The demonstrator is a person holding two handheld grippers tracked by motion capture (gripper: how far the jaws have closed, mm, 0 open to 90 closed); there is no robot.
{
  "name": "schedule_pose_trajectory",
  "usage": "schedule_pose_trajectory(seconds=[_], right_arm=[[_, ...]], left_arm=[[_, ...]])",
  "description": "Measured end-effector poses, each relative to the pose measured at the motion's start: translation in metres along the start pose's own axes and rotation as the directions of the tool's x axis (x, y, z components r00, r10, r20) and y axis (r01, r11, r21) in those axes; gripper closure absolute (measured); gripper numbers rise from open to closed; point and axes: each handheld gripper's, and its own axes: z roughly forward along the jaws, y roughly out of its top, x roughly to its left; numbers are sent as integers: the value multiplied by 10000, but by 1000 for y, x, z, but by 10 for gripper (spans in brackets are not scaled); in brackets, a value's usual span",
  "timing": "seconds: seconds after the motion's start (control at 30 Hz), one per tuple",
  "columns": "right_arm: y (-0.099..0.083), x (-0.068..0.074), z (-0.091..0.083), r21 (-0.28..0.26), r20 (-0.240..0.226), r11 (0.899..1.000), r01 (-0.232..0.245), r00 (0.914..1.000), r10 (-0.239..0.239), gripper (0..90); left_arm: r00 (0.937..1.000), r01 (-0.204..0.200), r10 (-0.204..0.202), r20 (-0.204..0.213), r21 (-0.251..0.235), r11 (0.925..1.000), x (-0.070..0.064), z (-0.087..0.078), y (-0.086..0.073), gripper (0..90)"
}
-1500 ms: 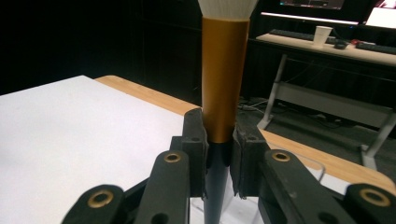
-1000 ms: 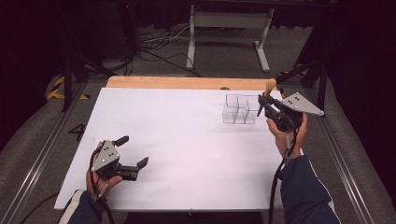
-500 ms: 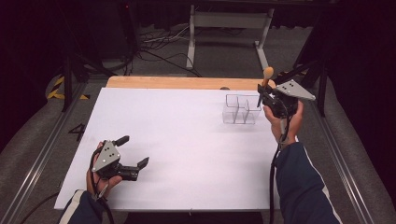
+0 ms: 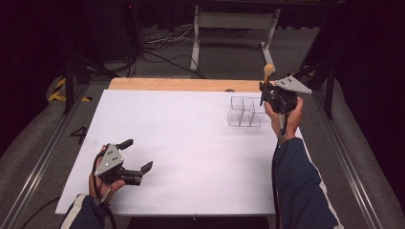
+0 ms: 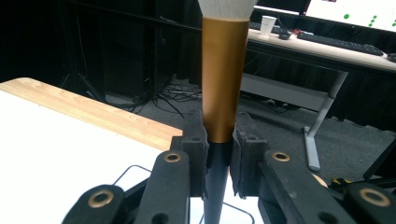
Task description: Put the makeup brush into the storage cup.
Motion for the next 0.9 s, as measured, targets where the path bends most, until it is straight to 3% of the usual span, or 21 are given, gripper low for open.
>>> schedule_pose_trajectory(seconds=[0.2, 0.7, 0.9], right_arm=[[-2, 2, 5, -65, 93, 9999, -92, 9999, 92, 786], [-15, 1, 22, 302, 196, 9988, -386, 9991, 380, 786], [-20, 3, 27, 518, 243, 9982, -306, 9993, 293, 786]], left_arm=[[10000, -11, 11, 46, 23, 10000, 0, 0, 0, 19], [10000, 73, -72, 59, -25, 10000, 1, -1, 0, 21], [10000, 42, -42, 50, -3, 10000, 1, -2, -1, 21]])
